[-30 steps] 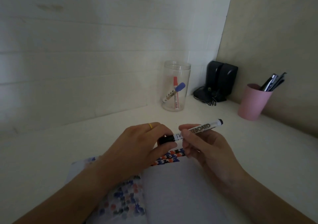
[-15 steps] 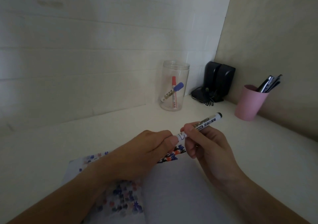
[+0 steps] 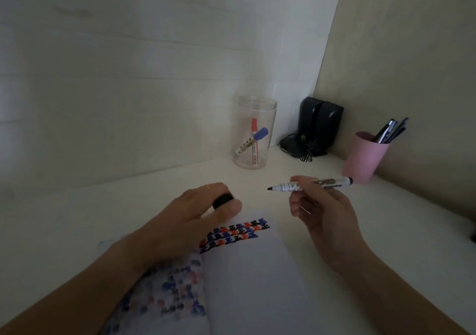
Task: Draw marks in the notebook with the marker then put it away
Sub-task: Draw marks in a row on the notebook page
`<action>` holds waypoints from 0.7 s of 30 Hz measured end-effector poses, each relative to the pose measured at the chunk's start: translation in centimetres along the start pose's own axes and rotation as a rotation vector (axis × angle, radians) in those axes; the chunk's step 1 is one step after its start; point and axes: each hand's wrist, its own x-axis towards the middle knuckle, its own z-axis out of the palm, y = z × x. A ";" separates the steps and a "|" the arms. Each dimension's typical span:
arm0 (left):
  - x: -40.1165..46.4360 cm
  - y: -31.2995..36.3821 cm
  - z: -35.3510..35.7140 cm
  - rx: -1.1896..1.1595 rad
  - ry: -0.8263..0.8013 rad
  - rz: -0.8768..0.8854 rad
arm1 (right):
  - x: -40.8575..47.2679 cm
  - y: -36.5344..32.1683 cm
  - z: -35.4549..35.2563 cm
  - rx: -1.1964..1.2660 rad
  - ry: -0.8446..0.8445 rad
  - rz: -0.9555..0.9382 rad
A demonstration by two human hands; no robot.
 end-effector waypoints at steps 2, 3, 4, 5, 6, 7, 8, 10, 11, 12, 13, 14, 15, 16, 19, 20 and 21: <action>-0.3 -0.3 0.0 0.114 -0.124 -0.037 | -0.2 0.1 0.1 -0.050 -0.048 0.020; -0.3 -0.5 -0.1 0.129 -0.186 -0.041 | -0.4 0.2 0.1 -0.081 -0.068 0.027; -0.4 -0.6 -0.2 0.130 -0.237 -0.033 | -0.5 0.2 0.1 -0.118 -0.082 0.032; -0.4 -0.6 -0.2 0.138 -0.267 -0.018 | -0.7 0.3 0.1 -0.169 -0.090 0.034; -0.4 -0.6 -0.2 0.160 -0.277 0.000 | -0.8 0.4 0.2 -0.239 -0.098 0.030; -0.4 -0.7 -0.2 0.189 -0.279 0.016 | -0.8 0.6 0.2 -0.323 -0.106 0.018; -0.3 -0.8 -0.2 0.219 -0.284 0.022 | -1.0 0.8 0.3 -0.407 -0.114 0.007; -0.3 -0.9 -0.3 0.268 -0.301 0.015 | -1.2 1.3 0.3 -0.523 -0.121 -0.003; -0.3 -0.9 -0.4 0.282 -0.301 0.011 | -1.3 1.4 0.4 -0.560 -0.123 -0.005; -0.4 -1.0 -0.4 0.292 -0.298 0.012 | -1.4 1.6 0.5 -0.595 -0.125 -0.007; -0.4 -1.0 -0.5 0.296 -0.297 0.012 | -1.5 1.7 0.6 -0.631 -0.123 -0.012; -0.4 -1.1 -0.5 0.294 -0.295 0.011 | -1.5 1.8 0.6 -0.666 -0.121 -0.016; -0.4 -1.1 -0.5 0.287 -0.295 0.010 | -1.5 1.9 0.7 -0.695 -0.118 -0.016; -0.5 -1.2 -0.5 0.278 -0.298 0.004 | -1.5 1.9 0.6 -0.718 -0.117 -0.012; -0.4 -1.5 -0.4 0.256 -0.300 -0.003 | -1.5 2.1 0.6 -0.745 -0.126 0.010; -0.4 -1.6 -0.4 0.251 -0.296 -0.001 | -1.6 2.1 0.6 -0.743 -0.132 0.012; -0.4 -1.7 -0.4 0.248 -0.292 0.002 | -1.7 2.1 0.6 -0.742 -0.137 0.008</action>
